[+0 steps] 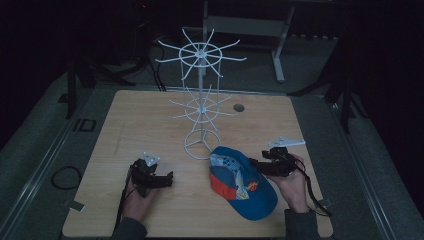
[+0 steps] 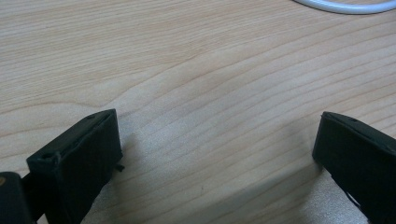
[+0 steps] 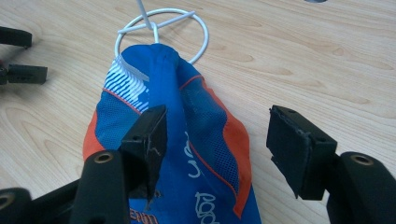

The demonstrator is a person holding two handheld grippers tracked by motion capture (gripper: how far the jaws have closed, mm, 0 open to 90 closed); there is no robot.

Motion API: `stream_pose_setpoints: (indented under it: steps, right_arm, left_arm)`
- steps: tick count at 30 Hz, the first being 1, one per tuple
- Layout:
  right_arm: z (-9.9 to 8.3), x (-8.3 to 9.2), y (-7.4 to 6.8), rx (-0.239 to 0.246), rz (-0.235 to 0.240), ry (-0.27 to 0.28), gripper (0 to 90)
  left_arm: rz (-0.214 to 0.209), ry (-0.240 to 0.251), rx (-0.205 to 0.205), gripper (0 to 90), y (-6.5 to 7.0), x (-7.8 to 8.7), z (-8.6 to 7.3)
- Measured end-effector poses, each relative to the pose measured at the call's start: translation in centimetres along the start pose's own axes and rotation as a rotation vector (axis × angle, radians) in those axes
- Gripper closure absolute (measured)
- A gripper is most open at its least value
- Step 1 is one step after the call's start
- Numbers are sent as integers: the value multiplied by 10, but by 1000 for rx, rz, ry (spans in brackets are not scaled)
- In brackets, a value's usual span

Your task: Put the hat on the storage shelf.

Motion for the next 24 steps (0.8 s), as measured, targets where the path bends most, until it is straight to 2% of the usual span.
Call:
stream_pose_setpoints:
  steps: [9,18,21,24]
  right_arm:
    - [4,-1,0,-14,6,-25,363]
    - [22,-7,-6,41,34,-89,328]
    - [26,-12,-7,43,33,-124,329]
    - [29,-14,-8,45,37,-134,330]
  left_arm:
    - [0,2,3,14,0,0,0]
    - [0,3,5,14,0,0,0]
    - [0,4,5,14,0,0,0]
    - [0,3,2,14,0,0,0]
Point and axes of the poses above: each handheld gripper's, and its own axes: x roughly backward along the jaws, z roughly out of its top, y roughly to its right, the point moved 1 cm from there along -x, roughly forward along the jaws, and after that the axes turned 6 degrees about z, right-handed, at the moved point
